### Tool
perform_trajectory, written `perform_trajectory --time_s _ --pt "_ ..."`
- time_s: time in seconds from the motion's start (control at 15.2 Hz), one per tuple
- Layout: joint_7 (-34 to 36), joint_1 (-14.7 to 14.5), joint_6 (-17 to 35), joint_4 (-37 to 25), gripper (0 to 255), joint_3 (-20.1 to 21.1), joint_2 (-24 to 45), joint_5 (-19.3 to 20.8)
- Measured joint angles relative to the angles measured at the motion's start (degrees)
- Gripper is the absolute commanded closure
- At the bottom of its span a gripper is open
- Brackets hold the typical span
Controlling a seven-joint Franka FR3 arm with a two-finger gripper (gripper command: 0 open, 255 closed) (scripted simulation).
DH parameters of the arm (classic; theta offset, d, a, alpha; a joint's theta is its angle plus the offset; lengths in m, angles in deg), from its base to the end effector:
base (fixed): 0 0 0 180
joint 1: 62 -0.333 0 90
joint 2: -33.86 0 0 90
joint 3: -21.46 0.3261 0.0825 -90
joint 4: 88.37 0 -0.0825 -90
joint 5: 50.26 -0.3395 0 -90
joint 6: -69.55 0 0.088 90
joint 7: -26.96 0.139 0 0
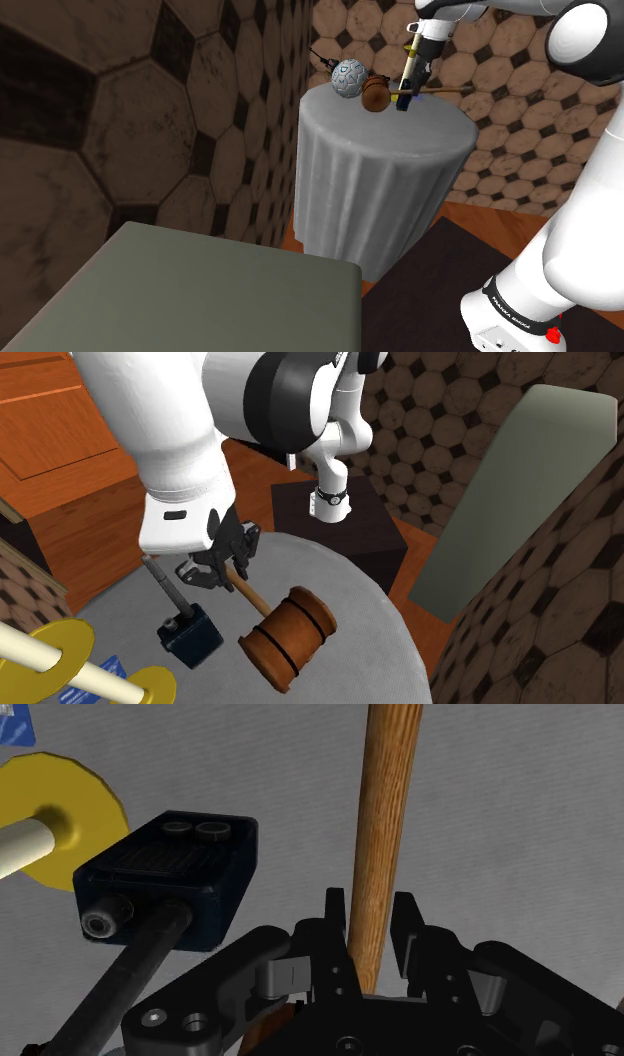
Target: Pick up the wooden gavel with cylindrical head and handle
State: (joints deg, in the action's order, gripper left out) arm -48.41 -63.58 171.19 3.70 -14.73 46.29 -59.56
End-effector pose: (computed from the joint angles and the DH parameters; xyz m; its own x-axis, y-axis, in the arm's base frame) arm 0.4998 -0.2866 0.5066 0.7719 0.6351 0.0284 0.6356 -0.7718 -0.0150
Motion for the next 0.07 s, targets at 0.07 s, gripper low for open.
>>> perform_trajectory --time_s 0.07 --pt "0.0 0.0 -0.4 -0.4 255 0.0 -0.1 0.1"
